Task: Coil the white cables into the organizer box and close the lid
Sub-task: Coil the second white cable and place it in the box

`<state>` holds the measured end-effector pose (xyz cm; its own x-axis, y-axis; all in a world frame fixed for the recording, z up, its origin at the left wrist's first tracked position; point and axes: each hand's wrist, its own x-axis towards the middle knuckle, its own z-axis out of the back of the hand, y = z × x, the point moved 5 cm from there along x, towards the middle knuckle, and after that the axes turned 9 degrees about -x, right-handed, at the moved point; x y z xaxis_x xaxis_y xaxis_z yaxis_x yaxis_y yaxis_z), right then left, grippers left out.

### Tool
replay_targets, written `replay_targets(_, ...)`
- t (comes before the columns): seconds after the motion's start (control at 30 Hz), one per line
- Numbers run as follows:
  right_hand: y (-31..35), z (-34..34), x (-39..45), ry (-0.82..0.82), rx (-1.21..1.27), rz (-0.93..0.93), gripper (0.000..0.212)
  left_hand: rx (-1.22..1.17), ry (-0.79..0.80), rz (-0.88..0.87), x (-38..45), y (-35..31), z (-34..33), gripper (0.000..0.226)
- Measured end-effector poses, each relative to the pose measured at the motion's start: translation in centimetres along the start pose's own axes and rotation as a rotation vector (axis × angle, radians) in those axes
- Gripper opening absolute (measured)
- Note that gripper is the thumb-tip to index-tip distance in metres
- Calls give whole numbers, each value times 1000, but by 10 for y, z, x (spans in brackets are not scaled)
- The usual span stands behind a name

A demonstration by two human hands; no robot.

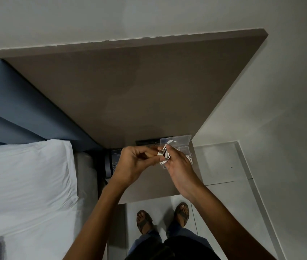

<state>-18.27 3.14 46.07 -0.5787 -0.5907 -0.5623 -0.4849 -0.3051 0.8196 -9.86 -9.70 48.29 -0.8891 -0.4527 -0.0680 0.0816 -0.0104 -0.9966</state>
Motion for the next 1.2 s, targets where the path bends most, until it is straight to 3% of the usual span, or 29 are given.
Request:
replay_targets(0.1, -3, -2, 3, 20, 46, -21, 37, -55, 51, 1, -1, 2, 2, 15)
replay_targets(0.27, -15, -3, 5, 15, 96, -53, 35, 78, 253, 5, -2, 7, 2, 25)
replay_targets(0.4, -28, 0, 10, -6, 147, -48, 38, 41, 152, 28, 2, 14, -4, 16)
replay_targets(0.5, -37, 7, 18, -24, 191, -58, 35, 179, 28, 24, 5, 19, -9, 17)
replay_targets(0.6, -42, 14, 23, 41, 113, 25, 38, 323, -89, 40, 10, 22, -12, 49)
replay_targets(0.67, -45, 23, 27, 68, 107, 60, 44, 341, -55, 65, 18, 25, -19, 77)
replay_targets(0.73, -46, 33, 31, 69, 111, 63, 52, 237, 41, 189, 27, 31, -30, 91)
replay_targets(0.8, -43, 47, 38, 40, 48, 32, 52, 17, 146, 343, 37, 38, -49, 74)
replay_targets(0.9, -42, 78, 54, -30, -71, -44, 40, -84, 165, 392, 52, 46, -81, 37)
replay_targets(1.03, -52, 127, 78, -78, -109, -81, 36, -115, 74, 450, 74, 59, -121, 42)
replay_targets(1.2, -78, 177, 122, -121, -146, -90, 27, -148, 103, 523, 106, 107, -168, 33)
